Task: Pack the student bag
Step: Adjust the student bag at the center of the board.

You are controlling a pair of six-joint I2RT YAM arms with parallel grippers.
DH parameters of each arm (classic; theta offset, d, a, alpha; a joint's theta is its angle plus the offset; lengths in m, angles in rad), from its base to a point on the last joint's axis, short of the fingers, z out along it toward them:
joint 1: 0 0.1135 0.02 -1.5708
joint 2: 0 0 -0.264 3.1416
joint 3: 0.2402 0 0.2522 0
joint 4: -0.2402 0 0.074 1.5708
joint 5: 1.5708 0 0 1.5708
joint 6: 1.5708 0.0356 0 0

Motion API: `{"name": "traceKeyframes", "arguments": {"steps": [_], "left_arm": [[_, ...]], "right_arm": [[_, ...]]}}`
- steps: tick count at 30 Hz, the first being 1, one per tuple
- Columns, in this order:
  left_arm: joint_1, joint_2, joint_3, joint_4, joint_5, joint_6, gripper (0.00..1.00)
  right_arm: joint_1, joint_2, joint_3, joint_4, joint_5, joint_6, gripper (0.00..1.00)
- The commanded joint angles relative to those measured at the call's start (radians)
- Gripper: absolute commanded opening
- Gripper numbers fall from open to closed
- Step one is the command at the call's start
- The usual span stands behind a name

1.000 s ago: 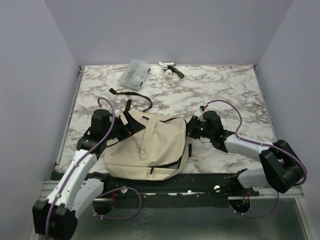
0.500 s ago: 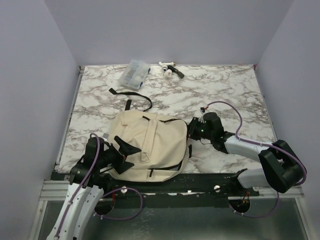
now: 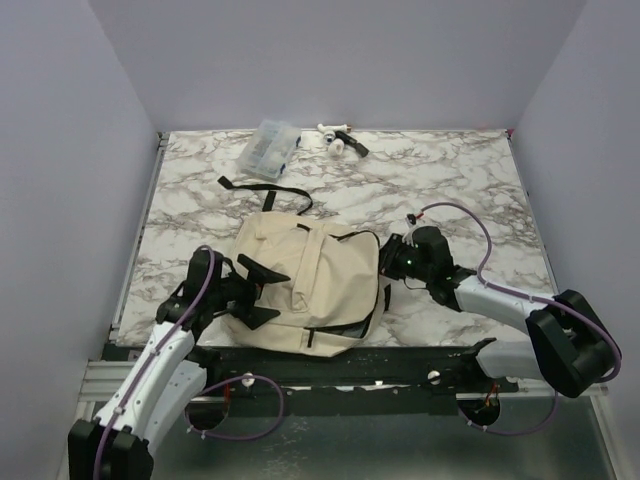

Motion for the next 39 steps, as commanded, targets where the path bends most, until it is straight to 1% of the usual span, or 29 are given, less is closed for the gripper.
{"name": "traceKeyframes", "arguments": {"steps": [1,4,7,8,10,12,13,16,17,19,21,24,27,30,33,34,35,37,39], "left_arm": [[0.009,0.301,-0.132,0.284,-0.256,0.063,0.98],[0.015,0.499,-0.053,0.416,-0.238,0.123,0.98],[0.037,0.663,0.105,0.384,-0.269,0.243,0.98],[0.055,0.693,0.143,0.358,-0.274,0.268,0.98],[0.080,0.707,0.167,0.357,-0.270,0.303,0.98],[0.084,0.681,0.167,0.338,-0.284,0.314,0.98],[0.085,0.661,0.158,0.328,-0.290,0.317,0.98],[0.112,0.564,0.123,0.280,-0.306,0.351,0.98],[0.123,0.527,0.115,0.269,-0.305,0.366,0.98],[0.128,0.447,0.105,0.250,-0.288,0.416,0.98],[0.127,0.368,0.109,0.244,-0.250,0.461,0.98],[0.125,0.285,0.132,0.230,-0.157,0.528,0.98],[0.090,0.212,0.129,0.277,-0.079,0.544,0.98],[0.000,0.197,0.144,0.295,-0.096,0.540,0.95],[-0.127,0.224,0.178,0.299,-0.173,0.568,0.93],[-0.149,0.246,0.188,0.300,-0.180,0.568,0.92],[-0.164,0.264,0.190,0.299,-0.180,0.558,0.91],[-0.184,0.281,0.183,0.309,-0.187,0.532,0.87],[-0.198,0.269,0.162,0.317,-0.209,0.506,0.84]], "right_arm": [[-0.002,0.013,-0.020,0.016,0.019,-0.009,0.22],[-0.008,0.019,-0.022,0.028,0.048,-0.007,0.22],[-0.013,0.052,-0.009,0.044,0.045,-0.017,0.22],[-0.013,0.066,0.000,0.043,0.024,-0.034,0.23],[-0.012,0.093,0.015,0.024,-0.007,-0.066,0.23],[-0.011,0.103,0.031,-0.044,-0.036,-0.089,0.25],[-0.009,0.091,0.033,-0.089,-0.031,-0.100,0.28],[-0.008,-0.014,0.031,-0.271,0.064,-0.112,0.42],[-0.009,-0.061,0.041,-0.343,0.120,-0.108,0.49],[-0.010,-0.129,0.069,-0.476,0.192,-0.116,0.59],[-0.012,-0.187,0.090,-0.560,0.229,-0.121,0.65],[-0.012,-0.257,0.109,-0.667,0.291,-0.103,0.66],[-0.011,-0.322,0.136,-0.793,0.354,-0.077,0.65],[-0.011,-0.394,0.179,-0.874,0.423,-0.068,0.65],[-0.011,-0.430,0.238,-0.906,0.467,-0.072,0.64],[-0.012,-0.436,0.253,-0.899,0.465,-0.075,0.63],[-0.011,-0.439,0.267,-0.880,0.444,-0.095,0.63],[-0.011,-0.419,0.294,-0.830,0.349,-0.138,0.63],[-0.009,-0.385,0.304,-0.763,0.182,-0.158,0.62]]}}
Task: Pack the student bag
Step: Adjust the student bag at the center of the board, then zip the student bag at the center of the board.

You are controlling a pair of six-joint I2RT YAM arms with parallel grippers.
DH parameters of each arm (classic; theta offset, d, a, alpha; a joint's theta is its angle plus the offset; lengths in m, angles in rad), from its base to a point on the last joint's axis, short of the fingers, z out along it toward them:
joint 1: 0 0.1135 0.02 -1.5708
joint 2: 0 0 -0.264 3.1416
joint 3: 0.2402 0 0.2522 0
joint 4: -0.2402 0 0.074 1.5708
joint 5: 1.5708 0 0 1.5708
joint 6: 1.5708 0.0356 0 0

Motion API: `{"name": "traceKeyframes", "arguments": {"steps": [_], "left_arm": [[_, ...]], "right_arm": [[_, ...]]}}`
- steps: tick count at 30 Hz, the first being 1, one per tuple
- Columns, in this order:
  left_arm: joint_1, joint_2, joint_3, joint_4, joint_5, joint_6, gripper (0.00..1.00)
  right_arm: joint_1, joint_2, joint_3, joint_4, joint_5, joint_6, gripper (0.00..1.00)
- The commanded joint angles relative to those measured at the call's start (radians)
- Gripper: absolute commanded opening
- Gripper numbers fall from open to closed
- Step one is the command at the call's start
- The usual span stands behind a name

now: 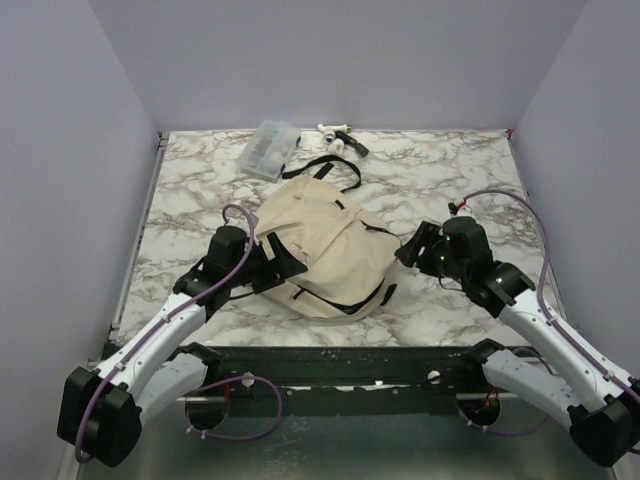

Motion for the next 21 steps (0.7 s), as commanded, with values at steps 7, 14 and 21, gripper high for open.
{"name": "traceKeyframes", "arguments": {"steps": [7,14,21], "left_arm": [[-0.034,-0.032,-0.038,0.010,-0.088,-0.026,0.77],[-0.033,-0.099,0.043,-0.206,-0.193,0.007,0.99],[-0.031,-0.221,0.095,-0.365,-0.325,-0.052,0.97]], "right_arm": [[0.287,0.171,0.037,0.265,-0.211,0.015,0.64],[0.421,0.350,0.014,0.469,-0.192,0.528,0.67],[0.518,0.628,0.248,0.211,0.015,0.743,0.60]]}}
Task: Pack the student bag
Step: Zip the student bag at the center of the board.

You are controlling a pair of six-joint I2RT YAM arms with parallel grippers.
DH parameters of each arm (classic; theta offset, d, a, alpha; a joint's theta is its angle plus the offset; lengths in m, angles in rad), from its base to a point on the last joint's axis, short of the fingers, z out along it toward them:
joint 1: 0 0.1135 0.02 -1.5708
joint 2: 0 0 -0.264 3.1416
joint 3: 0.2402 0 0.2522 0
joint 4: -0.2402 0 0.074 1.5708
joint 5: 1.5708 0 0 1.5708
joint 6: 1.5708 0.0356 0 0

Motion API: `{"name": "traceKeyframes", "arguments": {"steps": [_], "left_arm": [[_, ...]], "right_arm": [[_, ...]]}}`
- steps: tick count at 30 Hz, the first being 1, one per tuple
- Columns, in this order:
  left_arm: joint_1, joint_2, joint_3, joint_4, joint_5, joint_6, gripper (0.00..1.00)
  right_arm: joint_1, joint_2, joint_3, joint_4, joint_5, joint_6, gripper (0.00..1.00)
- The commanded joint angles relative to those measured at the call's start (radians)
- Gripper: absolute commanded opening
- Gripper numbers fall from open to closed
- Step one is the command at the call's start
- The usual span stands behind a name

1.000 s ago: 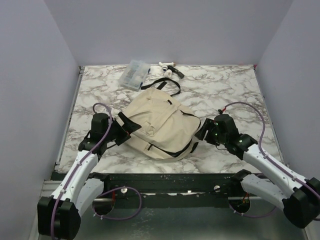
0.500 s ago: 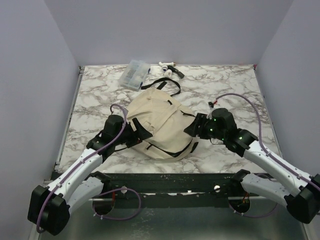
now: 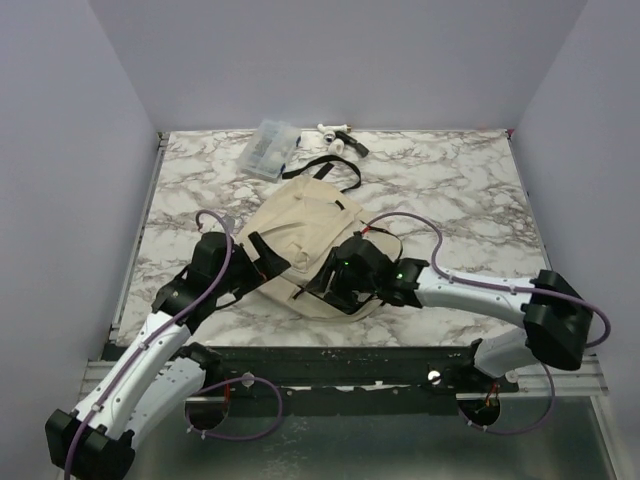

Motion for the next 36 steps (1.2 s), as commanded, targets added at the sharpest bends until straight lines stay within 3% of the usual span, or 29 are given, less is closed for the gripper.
{"name": "traceKeyframes", "arguments": {"steps": [1,4,13,21,24,28,33,36], "left_arm": [[-0.003,-0.095,0.023,-0.114,-0.106,-0.045,0.96],[-0.003,-0.134,0.008,-0.124,-0.115,-0.055,0.94],[-0.003,-0.212,-0.031,-0.159,-0.146,-0.130,0.95],[-0.002,-0.148,-0.036,-0.167,-0.199,-0.143,0.93],[-0.002,-0.092,-0.031,-0.166,-0.200,-0.143,0.91],[0.002,-0.030,-0.029,-0.136,-0.185,-0.142,0.91],[0.020,0.065,-0.038,-0.051,-0.101,-0.138,0.92],[0.059,0.155,-0.057,0.023,-0.004,-0.148,0.92]], "right_arm": [[0.051,0.150,0.171,-0.171,0.158,0.217,0.56],[0.067,0.239,0.264,-0.280,0.211,0.282,0.45],[0.086,0.412,0.419,-0.431,0.268,0.343,0.49],[0.088,0.533,0.556,-0.492,0.280,0.325,0.48],[0.092,0.559,0.594,-0.510,0.269,0.312,0.34],[0.091,0.569,0.616,-0.523,0.248,0.265,0.03],[0.093,0.520,0.548,-0.475,0.234,0.197,0.00],[0.093,0.464,0.443,-0.320,0.170,0.079,0.00]]}}
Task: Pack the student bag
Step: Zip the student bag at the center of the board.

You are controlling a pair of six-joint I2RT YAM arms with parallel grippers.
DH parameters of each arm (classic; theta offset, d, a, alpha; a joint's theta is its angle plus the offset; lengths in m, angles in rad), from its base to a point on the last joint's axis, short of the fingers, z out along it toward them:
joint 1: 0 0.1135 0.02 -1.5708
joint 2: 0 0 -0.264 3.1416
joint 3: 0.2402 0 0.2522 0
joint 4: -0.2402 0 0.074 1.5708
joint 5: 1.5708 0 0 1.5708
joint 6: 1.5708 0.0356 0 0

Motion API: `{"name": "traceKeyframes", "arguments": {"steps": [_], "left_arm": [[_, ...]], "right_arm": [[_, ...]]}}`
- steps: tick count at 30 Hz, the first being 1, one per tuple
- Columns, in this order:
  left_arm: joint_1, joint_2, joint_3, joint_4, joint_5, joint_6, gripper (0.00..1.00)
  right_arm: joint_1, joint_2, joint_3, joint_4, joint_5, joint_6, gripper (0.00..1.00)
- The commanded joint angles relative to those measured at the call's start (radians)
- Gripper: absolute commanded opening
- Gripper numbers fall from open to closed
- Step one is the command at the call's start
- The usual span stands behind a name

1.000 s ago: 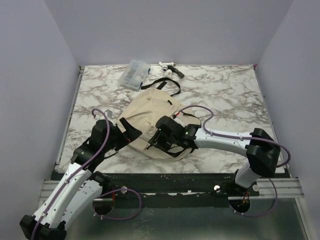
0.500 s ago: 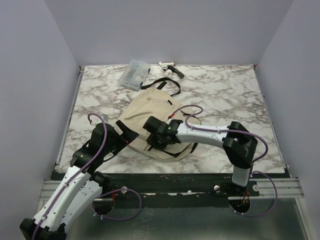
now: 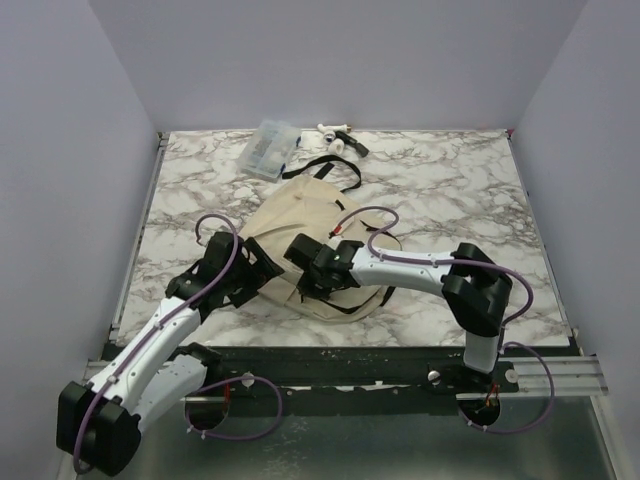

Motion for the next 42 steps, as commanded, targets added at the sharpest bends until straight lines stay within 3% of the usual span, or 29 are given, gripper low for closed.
{"name": "traceKeyframes", "arguments": {"steps": [1,5,14,22,31,42], "left_arm": [[0.056,0.120,-0.037,0.131,0.154,-0.008,0.92],[0.084,0.221,-0.054,0.221,0.209,-0.022,0.91],[0.154,0.343,-0.122,0.386,0.186,-0.033,0.86],[0.238,0.385,-0.116,0.411,0.148,0.002,0.32],[0.295,0.346,-0.113,0.399,0.141,0.052,0.00],[0.420,0.215,-0.120,0.331,0.124,0.112,0.00]], "right_arm": [[0.006,-0.079,-0.127,0.180,-0.067,-0.168,0.00],[0.008,-0.114,-0.194,0.273,-0.143,-0.286,0.00],[0.011,-0.101,-0.158,0.182,-0.175,-0.531,0.00],[0.013,-0.156,-0.225,0.128,-0.142,-0.620,0.00],[0.013,-0.213,-0.271,0.067,-0.078,-0.661,0.00],[0.013,-0.304,-0.346,-0.033,0.007,-0.665,0.00]]}}
